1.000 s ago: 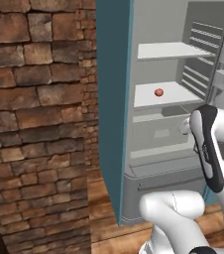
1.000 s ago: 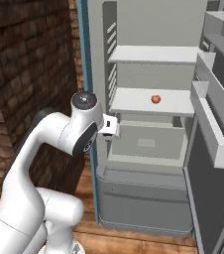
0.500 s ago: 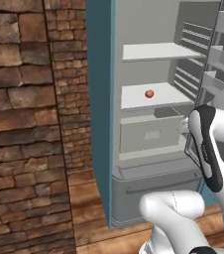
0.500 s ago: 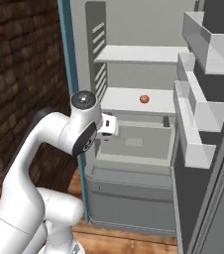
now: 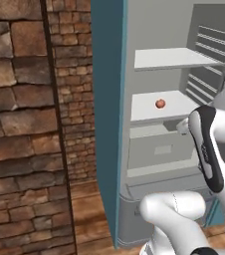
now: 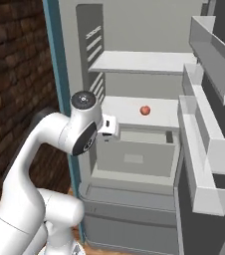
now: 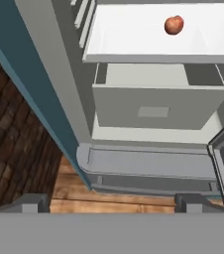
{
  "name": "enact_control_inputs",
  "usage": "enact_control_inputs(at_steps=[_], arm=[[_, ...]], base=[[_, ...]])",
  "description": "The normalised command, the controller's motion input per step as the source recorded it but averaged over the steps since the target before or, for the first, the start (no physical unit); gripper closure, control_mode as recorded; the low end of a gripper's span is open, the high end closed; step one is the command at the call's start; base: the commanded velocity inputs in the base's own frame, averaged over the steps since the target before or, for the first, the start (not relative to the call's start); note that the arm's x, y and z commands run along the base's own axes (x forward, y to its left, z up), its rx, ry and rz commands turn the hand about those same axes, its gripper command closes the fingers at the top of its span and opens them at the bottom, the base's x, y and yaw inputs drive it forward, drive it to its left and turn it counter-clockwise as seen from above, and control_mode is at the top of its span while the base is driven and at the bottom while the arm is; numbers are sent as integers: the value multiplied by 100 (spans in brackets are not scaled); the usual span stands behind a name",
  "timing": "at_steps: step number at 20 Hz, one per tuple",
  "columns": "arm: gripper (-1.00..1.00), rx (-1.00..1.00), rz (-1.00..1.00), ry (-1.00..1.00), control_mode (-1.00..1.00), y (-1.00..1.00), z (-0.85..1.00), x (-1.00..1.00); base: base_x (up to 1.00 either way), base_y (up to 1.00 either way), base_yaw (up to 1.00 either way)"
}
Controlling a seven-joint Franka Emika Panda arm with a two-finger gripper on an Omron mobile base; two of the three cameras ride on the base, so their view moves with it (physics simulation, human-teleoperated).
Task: Retrieve the pear and peach from the fridge and place them into the bowl on the dining table.
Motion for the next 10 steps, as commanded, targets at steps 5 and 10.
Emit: enact_control_inputs(at_steps=[5, 10], arm=[[-100, 0, 0, 0, 100, 0, 0, 0], [-100, 0, 0, 0, 100, 0, 0, 0]], base=[[19, -37, 0], [26, -35, 0]])
